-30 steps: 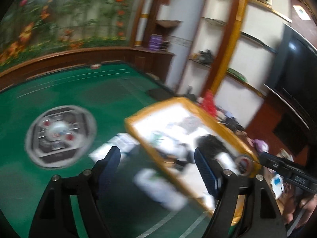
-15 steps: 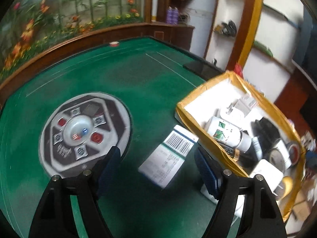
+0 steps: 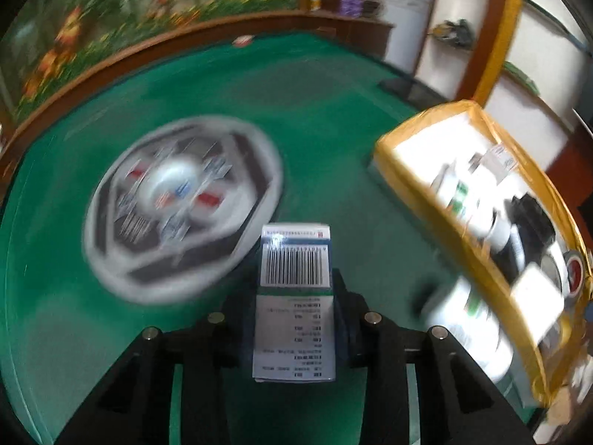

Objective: Organize rigid objects
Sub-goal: 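Grasp a white medicine box with the left tool while the right tool grasps a white bottle, then lift the medicine box and white bottle and carry them toward the tray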

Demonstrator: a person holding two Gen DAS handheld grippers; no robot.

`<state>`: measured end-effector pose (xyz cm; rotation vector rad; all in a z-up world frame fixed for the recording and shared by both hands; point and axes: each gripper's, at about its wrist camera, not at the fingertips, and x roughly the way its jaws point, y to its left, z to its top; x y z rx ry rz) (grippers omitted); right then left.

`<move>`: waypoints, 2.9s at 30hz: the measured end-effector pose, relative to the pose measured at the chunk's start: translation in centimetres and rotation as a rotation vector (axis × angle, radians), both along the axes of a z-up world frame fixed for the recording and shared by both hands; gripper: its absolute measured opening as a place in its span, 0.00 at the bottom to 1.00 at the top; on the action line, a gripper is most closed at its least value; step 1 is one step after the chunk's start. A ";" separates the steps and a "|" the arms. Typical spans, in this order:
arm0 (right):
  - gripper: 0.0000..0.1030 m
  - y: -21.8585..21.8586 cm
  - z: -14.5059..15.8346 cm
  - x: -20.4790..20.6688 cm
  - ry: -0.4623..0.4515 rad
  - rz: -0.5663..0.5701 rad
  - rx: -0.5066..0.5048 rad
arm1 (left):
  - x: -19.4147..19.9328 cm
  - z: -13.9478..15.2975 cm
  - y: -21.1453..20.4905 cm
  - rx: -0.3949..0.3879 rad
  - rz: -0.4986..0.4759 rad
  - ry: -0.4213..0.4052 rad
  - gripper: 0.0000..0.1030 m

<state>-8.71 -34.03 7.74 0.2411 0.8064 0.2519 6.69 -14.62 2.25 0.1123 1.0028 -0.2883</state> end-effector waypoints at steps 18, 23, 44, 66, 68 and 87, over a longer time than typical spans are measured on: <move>0.35 11.1 -3.0 9.3 0.183 0.223 -0.378 | -2.9 -0.5 2.8 -0.053 0.063 -0.029 0.35; 0.48 12.4 -4.1 10.4 0.213 0.235 -0.486 | -3.0 -0.5 2.6 -0.048 0.062 -0.032 0.35; 0.33 14.2 -5.9 9.5 0.161 0.207 -0.339 | -3.2 -0.7 2.1 -0.007 0.057 -0.058 0.35; 0.50 14.5 -6.2 8.5 0.116 0.187 -0.319 | -3.3 -1.1 1.6 0.019 0.064 -0.132 0.37; 0.50 14.4 -6.2 8.5 0.116 0.185 -0.314 | -3.3 -1.1 1.6 0.018 0.069 -0.132 0.39; 0.33 13.8 -6.2 8.3 0.117 0.123 -0.321 | -3.0 -1.2 1.9 0.016 0.083 -0.132 0.44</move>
